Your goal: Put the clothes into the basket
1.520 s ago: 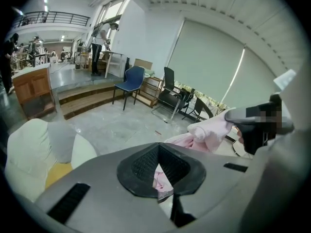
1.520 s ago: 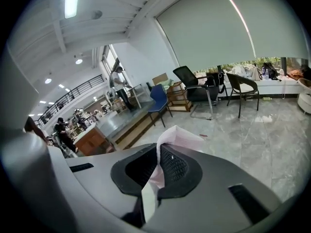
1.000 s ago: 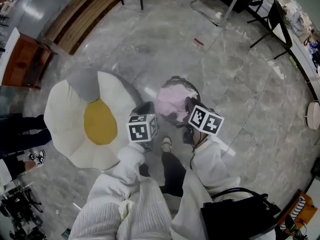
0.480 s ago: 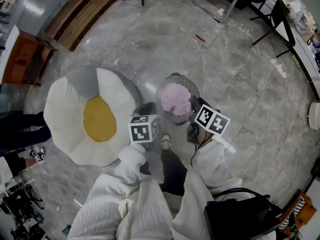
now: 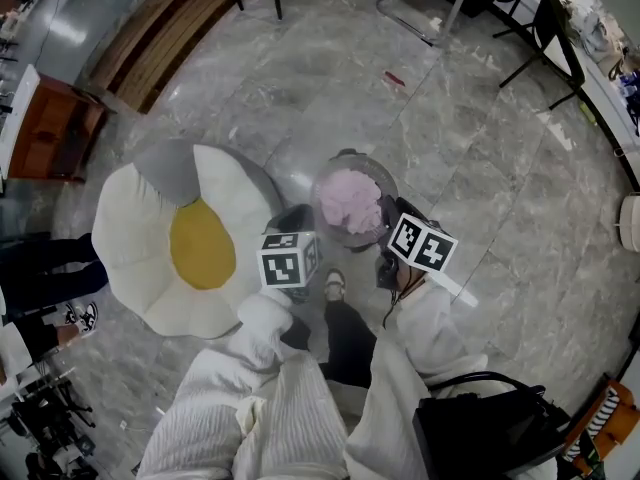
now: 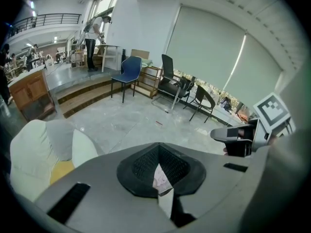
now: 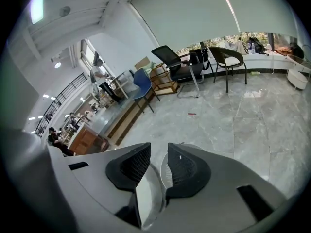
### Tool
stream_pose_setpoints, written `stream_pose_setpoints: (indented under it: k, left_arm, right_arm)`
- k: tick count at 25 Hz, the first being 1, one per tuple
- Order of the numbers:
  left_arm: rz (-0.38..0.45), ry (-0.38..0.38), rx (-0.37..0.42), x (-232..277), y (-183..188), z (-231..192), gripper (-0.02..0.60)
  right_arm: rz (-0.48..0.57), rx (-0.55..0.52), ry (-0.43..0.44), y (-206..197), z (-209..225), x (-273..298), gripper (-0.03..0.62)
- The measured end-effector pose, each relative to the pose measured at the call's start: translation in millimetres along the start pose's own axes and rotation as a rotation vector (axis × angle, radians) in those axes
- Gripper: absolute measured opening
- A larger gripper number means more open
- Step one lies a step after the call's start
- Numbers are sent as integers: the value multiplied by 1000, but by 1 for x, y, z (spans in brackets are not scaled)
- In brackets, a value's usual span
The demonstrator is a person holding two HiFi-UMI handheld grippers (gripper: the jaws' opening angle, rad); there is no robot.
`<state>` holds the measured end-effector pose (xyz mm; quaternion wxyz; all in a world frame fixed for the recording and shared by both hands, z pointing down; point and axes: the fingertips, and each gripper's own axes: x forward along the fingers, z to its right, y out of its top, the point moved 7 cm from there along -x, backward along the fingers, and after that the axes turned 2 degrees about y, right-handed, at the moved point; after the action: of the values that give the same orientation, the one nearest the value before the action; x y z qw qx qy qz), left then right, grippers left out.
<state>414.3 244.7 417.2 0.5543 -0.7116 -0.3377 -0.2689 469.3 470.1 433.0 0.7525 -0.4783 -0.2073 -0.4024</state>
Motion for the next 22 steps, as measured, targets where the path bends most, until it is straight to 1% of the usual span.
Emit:
stream_pose_setpoints:
  k: [3,6,8,11,17,22]
  left_arm:
    - [8,-3,5,-5,1,0,3]
    - [25,-15,-2,-11,3,1,3]
    - [42,-25,-6,-17,6,3,3]
    - [54,-35,-10,-24,9,7,3]
    - [109,-81,5,-49,22,15,3]
    - [140,-112,-2,-73,23,17,3]
  right_arm:
    - [12,-15,-26,3,4,-13,113]
    - [29,-3,-81,4,15,-30,63]
    - [40,4,-120,4,22,-42,54]
    - [70,8,-155,6,27,-65,44]
    - [152,11,-151,10,16,-106,40]
    - [183,-8,-150,0,-2,-132,40]
